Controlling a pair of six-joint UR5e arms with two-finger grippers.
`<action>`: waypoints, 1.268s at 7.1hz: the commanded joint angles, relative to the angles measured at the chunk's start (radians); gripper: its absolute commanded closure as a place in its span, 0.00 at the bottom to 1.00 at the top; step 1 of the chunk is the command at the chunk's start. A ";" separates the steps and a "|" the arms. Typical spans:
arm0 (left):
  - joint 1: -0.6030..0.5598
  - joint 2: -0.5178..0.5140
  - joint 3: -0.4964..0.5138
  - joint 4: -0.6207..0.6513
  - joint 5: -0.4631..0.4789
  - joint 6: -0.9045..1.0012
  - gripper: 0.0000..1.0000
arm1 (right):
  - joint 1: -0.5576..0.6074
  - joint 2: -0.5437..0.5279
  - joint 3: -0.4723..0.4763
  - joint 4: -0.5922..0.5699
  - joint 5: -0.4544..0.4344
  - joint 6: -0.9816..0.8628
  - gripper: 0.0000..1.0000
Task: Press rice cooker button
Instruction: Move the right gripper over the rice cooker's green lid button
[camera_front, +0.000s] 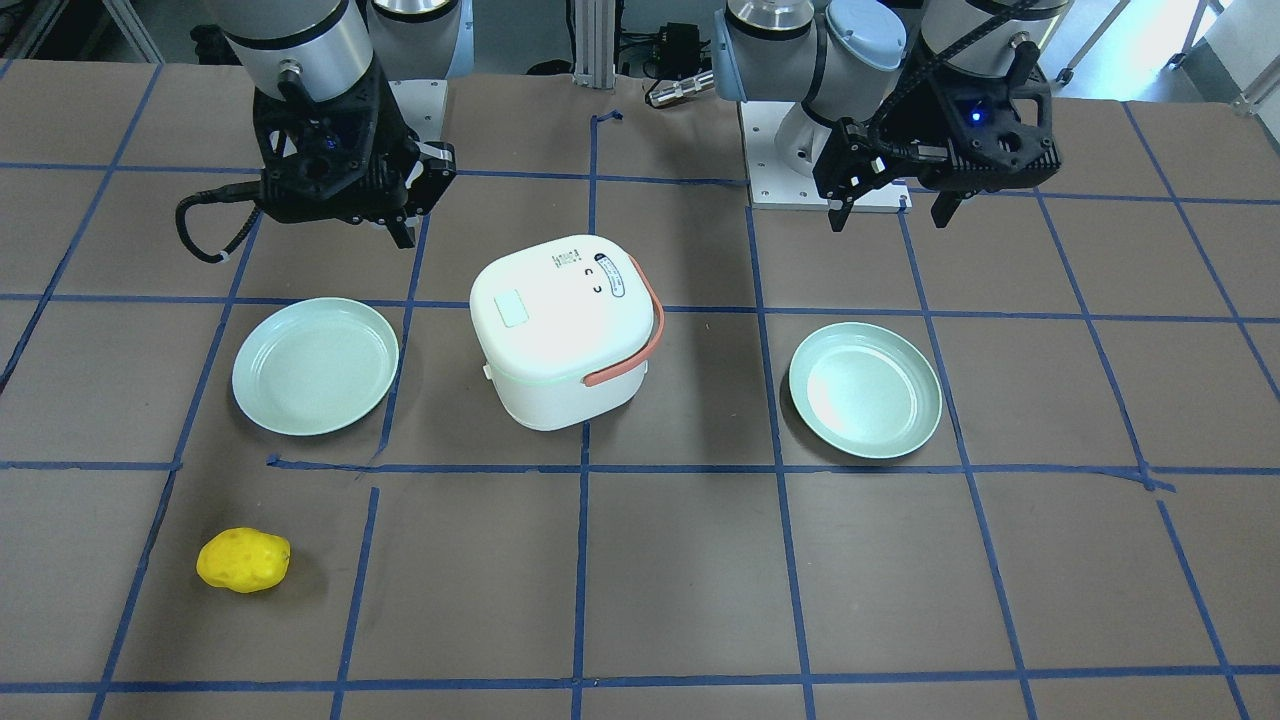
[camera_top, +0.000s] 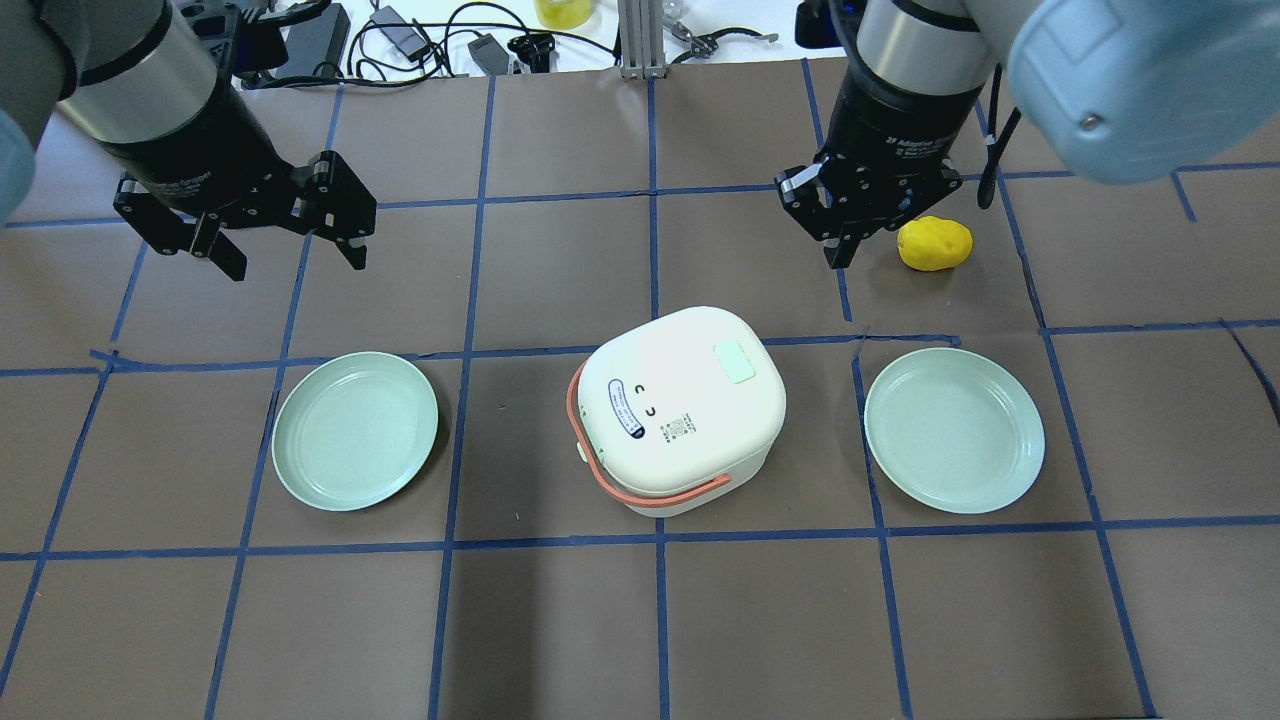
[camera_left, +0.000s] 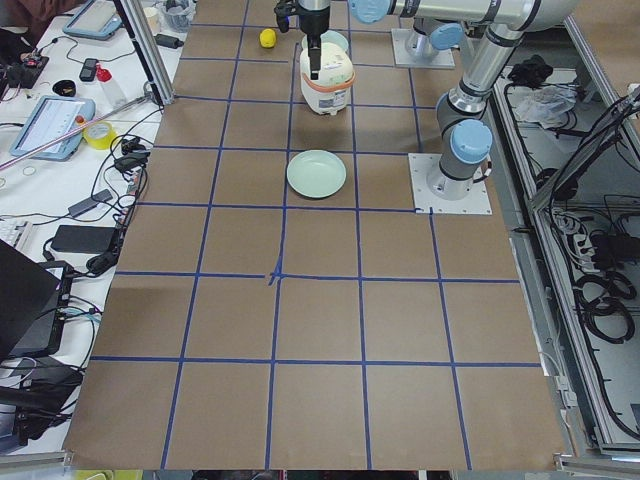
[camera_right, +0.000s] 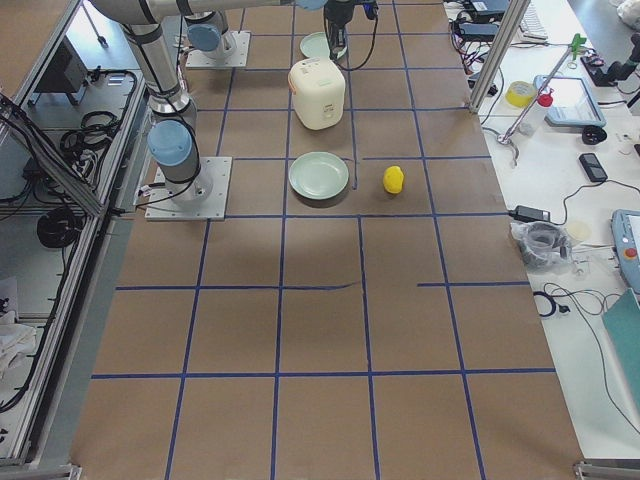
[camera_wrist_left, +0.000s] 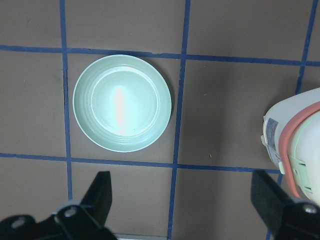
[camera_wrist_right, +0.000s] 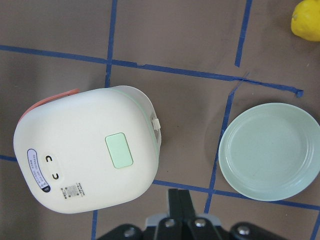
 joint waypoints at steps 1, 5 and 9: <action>0.000 0.000 0.000 0.000 0.000 0.000 0.00 | 0.021 0.011 0.053 -0.015 0.068 0.001 1.00; 0.000 0.000 0.000 0.000 0.000 0.000 0.00 | 0.052 0.037 0.133 -0.125 0.075 0.001 1.00; 0.000 0.000 0.000 0.000 0.000 0.000 0.00 | 0.063 0.065 0.162 -0.178 0.075 0.001 1.00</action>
